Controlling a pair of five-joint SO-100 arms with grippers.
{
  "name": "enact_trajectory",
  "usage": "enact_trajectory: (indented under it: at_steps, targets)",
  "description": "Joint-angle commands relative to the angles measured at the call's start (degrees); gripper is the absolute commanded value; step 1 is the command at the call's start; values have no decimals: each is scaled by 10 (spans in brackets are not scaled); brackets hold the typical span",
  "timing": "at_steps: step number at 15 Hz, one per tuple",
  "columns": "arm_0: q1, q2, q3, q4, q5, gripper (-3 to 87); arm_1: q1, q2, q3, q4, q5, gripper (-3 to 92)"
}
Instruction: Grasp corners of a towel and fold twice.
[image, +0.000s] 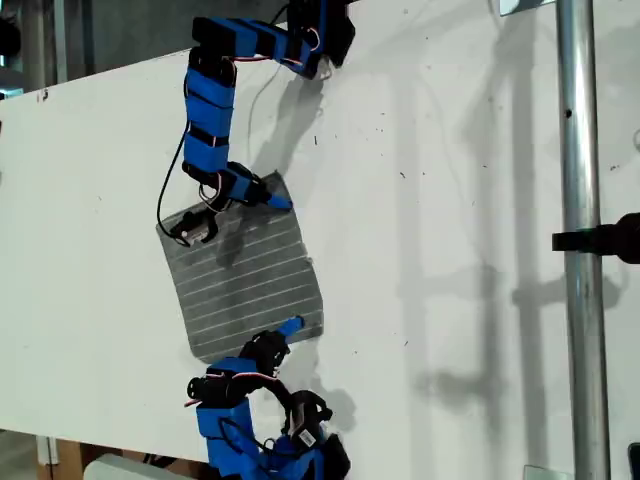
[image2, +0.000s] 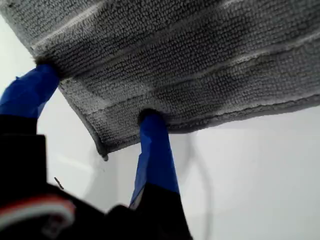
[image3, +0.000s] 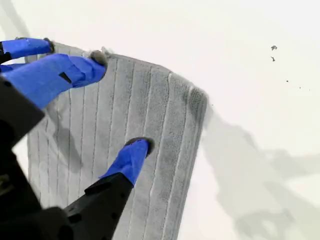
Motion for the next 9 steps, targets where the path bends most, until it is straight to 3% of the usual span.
enact_trajectory:
  at_steps: [1, 3, 9]
  targets:
    - [-15, 2, -3, -8, -4, 263, 7, -3, -25, -8, -12, 259]
    - [-22, 0, -3, -11, -3, 261, 9, -6, -27, -9, -4, 5]
    - [-56, -38, -32, -38, 8, 251, -4, -6, -25, -18, -3, -2]
